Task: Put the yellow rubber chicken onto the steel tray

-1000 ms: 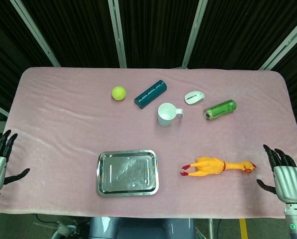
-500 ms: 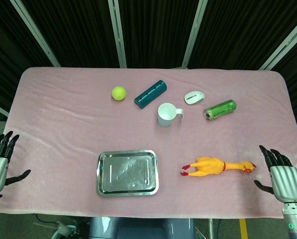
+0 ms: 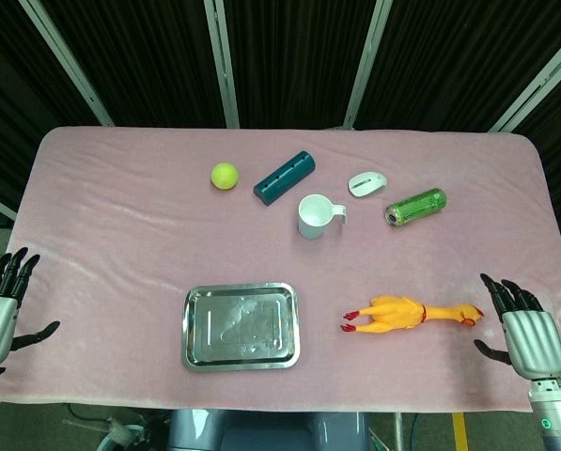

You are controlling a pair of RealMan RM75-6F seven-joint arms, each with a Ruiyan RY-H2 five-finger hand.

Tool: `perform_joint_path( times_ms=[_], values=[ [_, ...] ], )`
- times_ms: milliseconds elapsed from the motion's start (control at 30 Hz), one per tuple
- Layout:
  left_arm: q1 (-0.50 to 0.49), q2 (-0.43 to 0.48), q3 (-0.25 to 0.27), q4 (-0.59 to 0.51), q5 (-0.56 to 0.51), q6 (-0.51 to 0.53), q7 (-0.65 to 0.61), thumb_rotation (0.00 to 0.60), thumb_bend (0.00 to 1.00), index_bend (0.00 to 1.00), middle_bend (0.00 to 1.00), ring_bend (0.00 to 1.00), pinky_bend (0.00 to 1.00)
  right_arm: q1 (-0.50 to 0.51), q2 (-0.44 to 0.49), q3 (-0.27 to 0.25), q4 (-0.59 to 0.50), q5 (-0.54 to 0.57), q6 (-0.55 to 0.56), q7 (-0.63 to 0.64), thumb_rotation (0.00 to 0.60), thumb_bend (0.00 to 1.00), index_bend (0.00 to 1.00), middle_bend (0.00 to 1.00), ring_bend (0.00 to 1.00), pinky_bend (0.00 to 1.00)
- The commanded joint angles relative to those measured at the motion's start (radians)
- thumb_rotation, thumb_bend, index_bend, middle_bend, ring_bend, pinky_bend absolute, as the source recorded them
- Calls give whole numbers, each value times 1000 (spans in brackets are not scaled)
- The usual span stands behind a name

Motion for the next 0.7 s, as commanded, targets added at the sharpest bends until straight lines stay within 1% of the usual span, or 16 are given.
perform_joint_path(
  times_ms=[33, 333, 433, 500, 633, 700],
  values=[
    [-3, 2, 0, -2, 0, -4, 0, 600, 0, 0, 0, 0, 0, 31, -2, 2, 4, -5, -45, 8, 600, 122, 86, 220, 150, 222],
    [-9, 2, -1, -6, -14, -25, 6, 600, 0, 0, 0, 0, 0, 125, -28, 12, 58, 34, -213, 25, 600, 122, 116, 220, 150, 223],
    [-12, 4, -1, -12, -14, -29, 13, 600, 0, 0, 0, 0, 0, 158, -43, 10, 82, 50, -279, 22, 600, 129, 135, 220, 155, 245],
    [-14, 4, -2, -16, -14, -31, 18, 600, 0, 0, 0, 0, 0, 179, -53, 10, 98, 66, -325, 25, 600, 145, 162, 225, 167, 252],
    [-18, 5, -2, -23, -20, -39, 28, 600, 0, 0, 0, 0, 0, 209, -77, 10, 131, 92, -388, 38, 600, 171, 279, 277, 212, 275],
    [-20, 5, -3, -27, -23, -45, 33, 600, 0, 0, 0, 0, 0, 218, -92, 9, 149, 99, -406, 48, 600, 176, 303, 289, 222, 283]
  ],
)
